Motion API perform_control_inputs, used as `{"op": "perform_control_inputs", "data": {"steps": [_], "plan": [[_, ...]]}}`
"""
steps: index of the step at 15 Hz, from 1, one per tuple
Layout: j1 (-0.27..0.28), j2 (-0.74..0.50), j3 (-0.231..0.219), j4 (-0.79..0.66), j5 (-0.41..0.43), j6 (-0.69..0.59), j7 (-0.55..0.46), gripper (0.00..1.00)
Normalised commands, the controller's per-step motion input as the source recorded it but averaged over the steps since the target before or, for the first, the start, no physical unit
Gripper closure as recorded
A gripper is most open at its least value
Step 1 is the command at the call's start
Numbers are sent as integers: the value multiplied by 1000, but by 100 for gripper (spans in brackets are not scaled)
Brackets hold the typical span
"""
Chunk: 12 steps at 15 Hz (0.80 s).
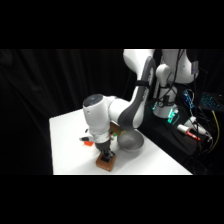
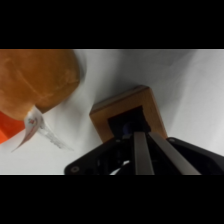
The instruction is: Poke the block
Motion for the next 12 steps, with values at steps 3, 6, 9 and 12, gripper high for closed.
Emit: {"op": "perform_control_inputs", "data": {"steps": [3,6,9,12], "plan": [[-49,-15,71,-28,39,126,-56,100],[-35,-157,77,-63,32,-47,-54,100],[-13,-290,69,-50,21,-264,-53,100],[8,-355,36,-21,8,-388,-22,100]]}}
